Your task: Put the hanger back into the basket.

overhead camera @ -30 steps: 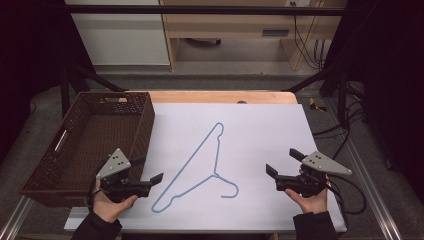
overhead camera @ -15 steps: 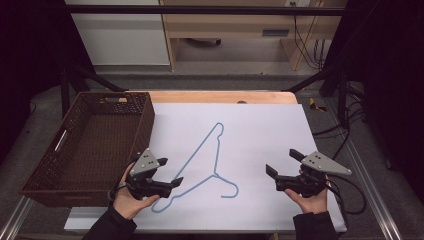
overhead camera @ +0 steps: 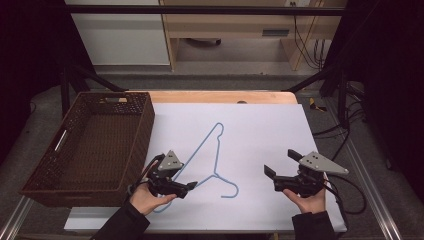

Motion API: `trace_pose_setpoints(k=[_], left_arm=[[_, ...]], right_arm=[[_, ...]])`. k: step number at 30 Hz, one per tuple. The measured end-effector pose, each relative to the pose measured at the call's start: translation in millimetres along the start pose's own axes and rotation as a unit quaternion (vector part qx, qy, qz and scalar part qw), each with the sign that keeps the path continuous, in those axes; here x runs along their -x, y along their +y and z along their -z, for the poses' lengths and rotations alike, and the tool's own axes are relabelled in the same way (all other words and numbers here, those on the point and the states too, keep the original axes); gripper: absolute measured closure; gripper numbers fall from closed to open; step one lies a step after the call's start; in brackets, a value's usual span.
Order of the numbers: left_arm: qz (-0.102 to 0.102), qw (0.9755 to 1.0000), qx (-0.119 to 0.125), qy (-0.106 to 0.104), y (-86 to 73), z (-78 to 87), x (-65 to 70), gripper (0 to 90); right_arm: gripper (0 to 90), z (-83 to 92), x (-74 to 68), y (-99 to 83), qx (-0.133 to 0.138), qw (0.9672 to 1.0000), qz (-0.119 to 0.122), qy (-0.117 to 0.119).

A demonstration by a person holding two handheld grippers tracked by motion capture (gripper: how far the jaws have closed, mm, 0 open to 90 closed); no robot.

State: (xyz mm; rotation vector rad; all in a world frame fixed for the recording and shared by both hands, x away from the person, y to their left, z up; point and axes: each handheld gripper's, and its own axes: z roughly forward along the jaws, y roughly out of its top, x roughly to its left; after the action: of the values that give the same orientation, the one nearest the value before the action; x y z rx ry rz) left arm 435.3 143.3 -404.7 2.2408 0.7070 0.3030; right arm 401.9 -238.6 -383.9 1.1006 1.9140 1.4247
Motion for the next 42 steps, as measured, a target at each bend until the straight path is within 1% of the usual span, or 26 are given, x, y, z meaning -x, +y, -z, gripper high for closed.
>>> trace_pose_setpoints(k=[5,6,7,8,9,10,12,14,18,19,21,23,27,29,30,31,32,33,34,37,40,41,42], left_arm=[[-0.013,0.9994,-0.032,0.004,0.0,-17.1,2.0,25.1],[-0.013,0.9992,-0.037,0.003,-0.5,-20.5,2.0,26.0],[-0.009,0.9989,-0.046,0.002,-1.7,-27.3,2.1,27.0],[-0.009,0.9989,-0.046,0.002,-1.7,-27.3,2.1,28.0],[-0.012,0.9984,-0.055,0.003,-3.0,-33.5,2.4,29.4],[-0.012,0.9984,-0.055,0.003,-3.0,-33.5,2.4,31.6],[-0.016,0.9976,-0.068,0.001,-4.1,-41.0,2.4,35.7],[-0.019,0.9973,-0.071,0.002,-4.3,-43.2,2.4,37.2],[-0.020,0.9964,-0.083,0.002,-5.5,-50.9,2.4,45.9],[-0.023,0.9957,-0.089,0.004,-6.3,-54.7,2.6,47.3],[-0.024,0.9955,-0.092,0.006,-6.7,-56.6,2.6,48.6],[-0.024,0.9950,-0.096,0.004,-7.0,-60.0,2.8,52.2],[-0.029,0.9936,-0.110,0.003,-7.7,-66.8,3.1,59.0],[-0.032,0.9928,-0.115,0.006,-8.5,-69.9,4.2,60.3],[-0.034,0.9925,-0.118,0.008,-8.8,-70.9,4.6,63.2],[-0.032,0.9926,-0.117,0.004,-8.8,-71.2,4.5,63.2],[-0.030,0.9927,-0.117,0.001,-8.6,-71.1,4.5,66.4],[-0.030,0.9927,-0.117,0.003,-8.7,-71.2,5.0,66.4],[-0.028,0.9927,-0.117,0.000,-8.9,-71.4,5.8,69.3],[-0.027,0.9926,-0.118,-0.003,-8.7,-71.6,6.3,73.5],[-0.026,0.9917,-0.126,-0.004,-7.1,-72.0,6.5,74.5],[-0.025,0.9909,-0.132,-0.003,-5.6,-72.6,7.1,75.3],[-0.025,0.9909,-0.132,-0.003,-5.6,-72.6,7.1,75.6]], right_arm=[[4.6,-0.7,0.3,-0.1,0.001,1.0000,-0.001,0.001],[4.6,-0.9,0.1,-0.2,0.000,1.0000,-0.001,0.002],[4.7,-1.3,-0.2,-0.3,0.001,1.0000,-0.001,0.002],[4.7,-1.6,0.0,-0.5,-0.001,1.0000,0.001,0.002],[4.7,-1.8,-0.2,-0.6,-0.001,1.0000,0.001,0.003],[4.7,-1.8,-0.2,-0.6,-0.001,1.0000,0.001,0.003],[4.7,-2.4,-0.5,-0.8,-0.002,1.0000,0.000,0.003],[4.7,-2.8,-1.1,-0.7,-0.003,1.0000,-0.004,0.003],[4.8,-3.9,-1.5,-1.1,-0.005,1.0000,-0.004,0.004],[4.8,-4.1,-1.7,-1.2,-0.006,1.0000,-0.004,0.004],[4.8,-4.2,-1.7,-1.3,-0.007,1.0000,-0.003,0.005],[4.8,-4.7,-2.1,-1.5,-0.007,1.0000,-0.004,0.004],[4.8,-5.5,-2.2,-1.9,-0.008,0.9999,-0.003,0.005],[4.9,-5.4,-2.2,-1.9,-0.009,0.9999,-0.003,0.006],[4.8,-5.4,-2.2,-1.8,-0.008,0.9999,-0.002,0.006],[4.8,-5.4,-2.2,-1.8,-0.008,0.9999,-0.002,0.006],[4.9,-5.2,-2.1,-1.8,-0.008,0.9999,-0.003,0.005],[4.9,-5.2,-2.1,-1.8,-0.008,0.9999,-0.003,0.005],[4.8,-5.2,-2.0,-1.7,-0.008,0.9999,-0.003,0.006],[4.9,-5.4,-2.0,-1.8,-0.009,0.9999,-0.003,0.005],[4.8,-5.4,-2.1,-1.8,-0.009,0.9999,-0.003,0.005],[4.9,-5.5,-2.1,-1.8,-0.009,0.9999,-0.003,0.006],[4.9,-5.5,-2.1,-1.8,-0.009,0.9999,-0.003,0.006]])
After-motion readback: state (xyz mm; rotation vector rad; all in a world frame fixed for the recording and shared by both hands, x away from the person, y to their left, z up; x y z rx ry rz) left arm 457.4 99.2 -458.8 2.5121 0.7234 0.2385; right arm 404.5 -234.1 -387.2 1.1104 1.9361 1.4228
